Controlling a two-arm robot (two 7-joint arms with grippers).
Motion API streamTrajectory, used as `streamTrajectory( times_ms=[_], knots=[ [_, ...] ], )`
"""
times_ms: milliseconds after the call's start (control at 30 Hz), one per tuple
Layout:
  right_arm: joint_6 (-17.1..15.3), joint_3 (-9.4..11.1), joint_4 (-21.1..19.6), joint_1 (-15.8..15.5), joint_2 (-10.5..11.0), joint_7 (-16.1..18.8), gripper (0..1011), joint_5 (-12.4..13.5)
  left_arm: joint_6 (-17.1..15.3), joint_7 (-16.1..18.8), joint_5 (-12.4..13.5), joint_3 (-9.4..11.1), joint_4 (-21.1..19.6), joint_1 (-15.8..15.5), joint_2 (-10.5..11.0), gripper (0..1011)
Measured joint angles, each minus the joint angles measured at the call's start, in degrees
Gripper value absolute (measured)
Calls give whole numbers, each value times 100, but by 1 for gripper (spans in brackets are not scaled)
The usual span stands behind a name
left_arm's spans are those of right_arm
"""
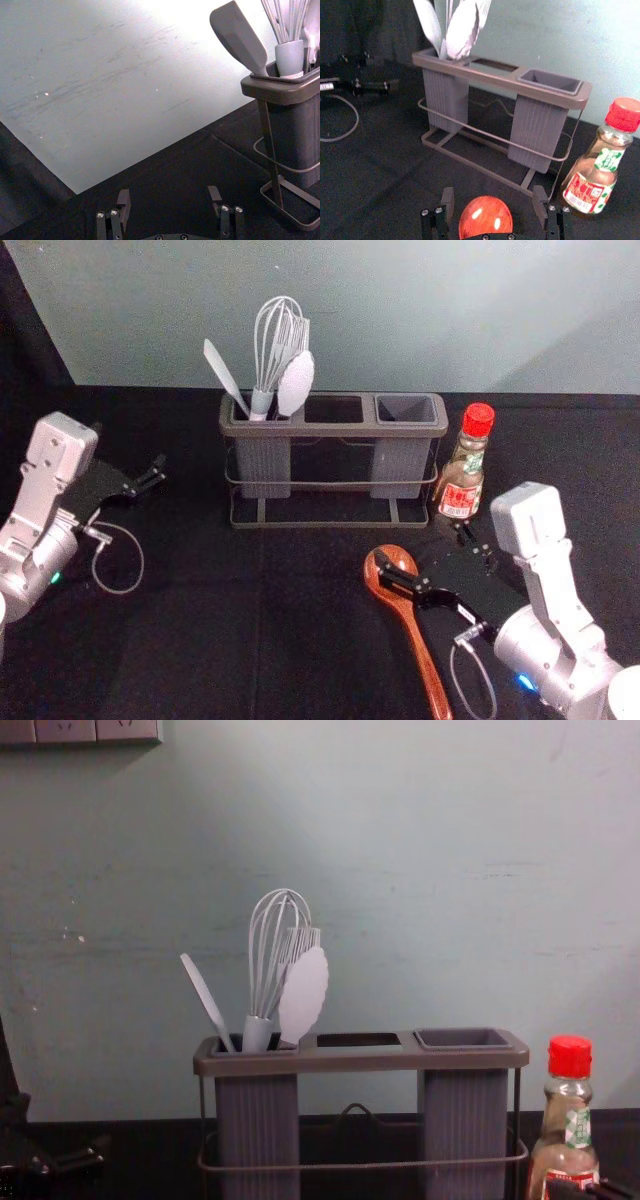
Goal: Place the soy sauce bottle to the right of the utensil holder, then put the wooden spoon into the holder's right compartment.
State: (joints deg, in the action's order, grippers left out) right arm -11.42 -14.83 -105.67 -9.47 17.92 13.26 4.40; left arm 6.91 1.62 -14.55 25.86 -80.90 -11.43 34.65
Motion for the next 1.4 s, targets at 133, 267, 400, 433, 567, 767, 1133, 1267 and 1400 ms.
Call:
streamTrajectory(
  times_ms=[133,267,400,433,567,767,1133,1267,1400],
  knots=[
    [-724,-49,-189,105,26,38,1002,-93,0,0,0,0,0,0,0,1011],
    [-1533,-101,-317,290,71,200,1002,-114,0,0,0,0,0,0,0,1011],
    [-2221,-187,-340,544,94,362,1002,-187,0,0,0,0,0,0,0,1011],
    [-2315,-202,-335,585,94,386,1002,-206,0,0,0,0,0,0,0,1011],
    [-2702,-264,-281,764,69,467,1003,-287,0,0,0,0,0,0,0,1011],
    [-2992,-300,-51,1005,-16,619,1002,-337,0,0,0,0,0,0,0,1011],
    [-3396,-370,274,1320,-194,735,1003,-500,0,0,0,0,0,0,0,1011],
    [-3459,-391,346,1398,-248,766,1003,-572,0,0,0,0,0,0,0,1011],
    [-3508,-419,423,1474,-291,812,1002,-633,0,0,0,0,0,0,0,1011]
  ],
)
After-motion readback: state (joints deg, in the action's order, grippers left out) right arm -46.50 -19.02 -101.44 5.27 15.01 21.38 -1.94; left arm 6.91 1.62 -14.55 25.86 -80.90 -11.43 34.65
